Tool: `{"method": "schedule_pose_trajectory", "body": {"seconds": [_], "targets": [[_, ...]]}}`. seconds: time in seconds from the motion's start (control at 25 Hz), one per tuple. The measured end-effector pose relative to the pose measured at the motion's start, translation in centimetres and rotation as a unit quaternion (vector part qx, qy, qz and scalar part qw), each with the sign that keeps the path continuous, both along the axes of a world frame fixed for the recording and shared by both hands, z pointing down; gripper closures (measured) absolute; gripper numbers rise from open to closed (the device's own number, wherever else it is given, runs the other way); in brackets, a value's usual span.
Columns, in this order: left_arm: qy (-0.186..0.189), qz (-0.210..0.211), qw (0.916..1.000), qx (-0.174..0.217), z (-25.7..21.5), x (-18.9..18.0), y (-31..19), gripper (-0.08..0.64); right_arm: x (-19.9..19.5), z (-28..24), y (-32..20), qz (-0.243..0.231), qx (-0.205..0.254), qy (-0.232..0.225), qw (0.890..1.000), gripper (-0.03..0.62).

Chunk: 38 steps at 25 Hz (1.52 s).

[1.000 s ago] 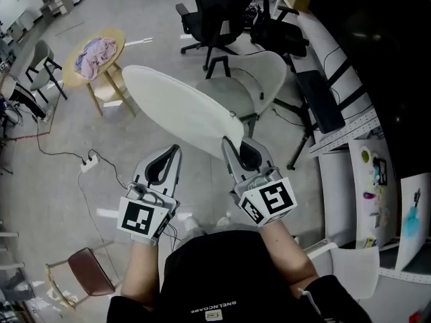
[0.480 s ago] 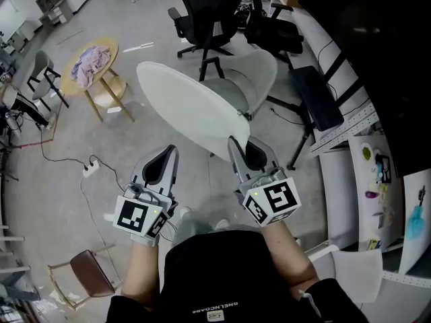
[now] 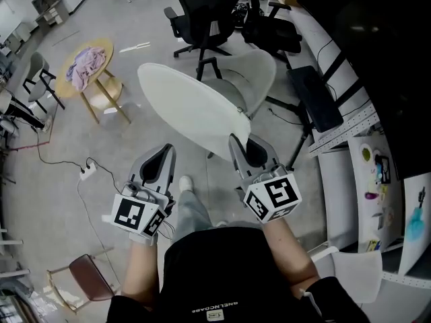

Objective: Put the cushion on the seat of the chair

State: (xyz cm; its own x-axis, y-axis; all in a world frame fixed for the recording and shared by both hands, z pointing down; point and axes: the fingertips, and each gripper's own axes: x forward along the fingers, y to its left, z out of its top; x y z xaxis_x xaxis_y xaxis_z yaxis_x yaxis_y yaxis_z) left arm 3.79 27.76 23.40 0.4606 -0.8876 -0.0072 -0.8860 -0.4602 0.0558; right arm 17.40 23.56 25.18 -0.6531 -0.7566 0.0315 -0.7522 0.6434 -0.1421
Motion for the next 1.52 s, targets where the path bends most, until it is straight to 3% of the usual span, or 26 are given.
{"method": "schedule_pose_trajectory", "body": {"seconds": [0.36,1.0,1.52], "targets": [[0.014,0.014,0.9996,-0.018,1.3,-4.0,-5.4,0.548,-4.0,1.7,-4.9,0.013,-0.026,0.012,0.999,0.541],[0.036,0.056,0.9973,-0.031,1.2,-13.8,-16.9,0.548,-15.0,1.2,-15.3,0.026,-0.05,0.02,0.998,0.54],[0.043,0.093,0.9938,-0.044,2.6,-18.1,-23.3,0.548,-19.3,1.5,-21.7,0.058,-0.053,0.026,0.997,0.54]]}}
